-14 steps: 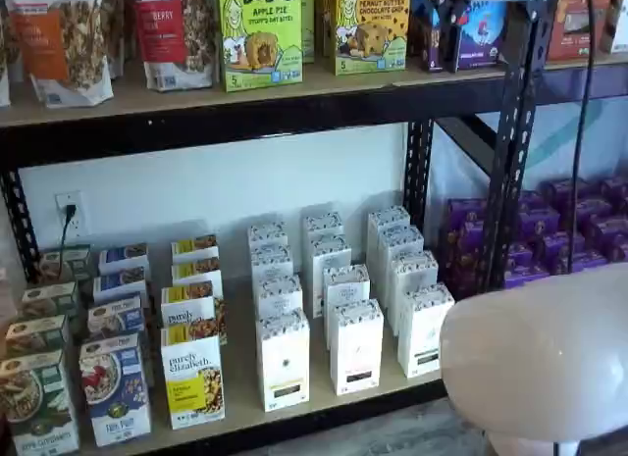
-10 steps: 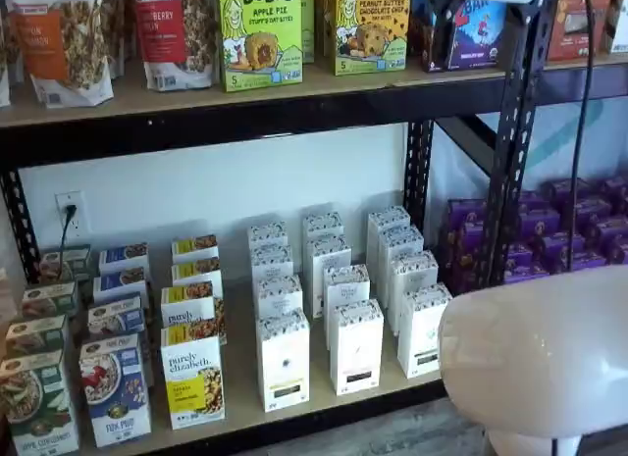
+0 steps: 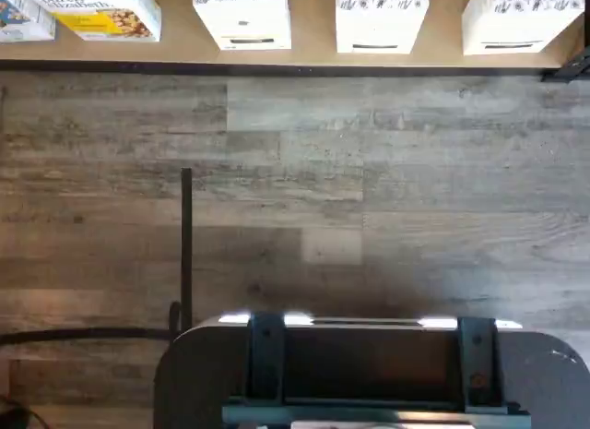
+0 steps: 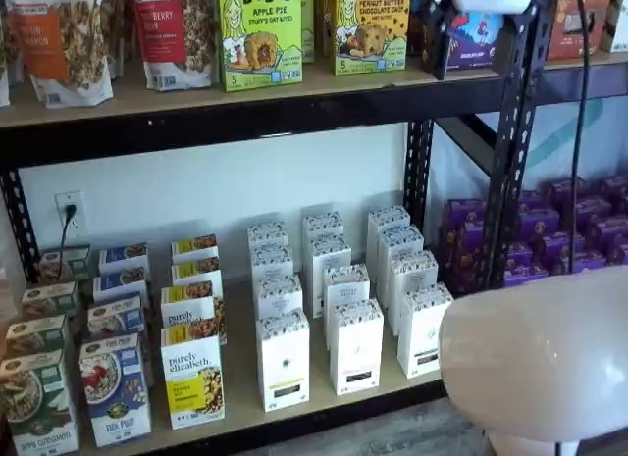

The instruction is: Pick up the white box with a yellow strip in the middle, on the bottom shelf, the fourth box from the left

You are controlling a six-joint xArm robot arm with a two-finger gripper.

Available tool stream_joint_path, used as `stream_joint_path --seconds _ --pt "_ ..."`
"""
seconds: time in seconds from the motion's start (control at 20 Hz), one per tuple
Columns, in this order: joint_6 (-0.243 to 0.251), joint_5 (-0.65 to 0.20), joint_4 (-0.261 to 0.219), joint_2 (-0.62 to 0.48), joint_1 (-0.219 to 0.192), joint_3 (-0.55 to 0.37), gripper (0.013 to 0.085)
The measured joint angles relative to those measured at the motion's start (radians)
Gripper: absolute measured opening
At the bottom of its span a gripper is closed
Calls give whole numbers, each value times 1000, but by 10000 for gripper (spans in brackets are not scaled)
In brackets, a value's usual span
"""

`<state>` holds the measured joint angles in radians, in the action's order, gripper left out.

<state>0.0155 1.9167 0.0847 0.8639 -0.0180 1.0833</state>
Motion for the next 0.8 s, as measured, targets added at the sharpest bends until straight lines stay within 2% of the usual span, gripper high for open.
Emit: stream_joint_path --seconds 0.3,0.35,0.4,0.55,0.8 --pt "16 -105 24 14 16 -120 850" --pt "30 -151 23 15 35 -171 850" --pt "32 -152 21 15 37 -173 850" --pt "74 -210 -9 7 90 -232 850" --pt "113 -315 -6 -11 135 -321 850"
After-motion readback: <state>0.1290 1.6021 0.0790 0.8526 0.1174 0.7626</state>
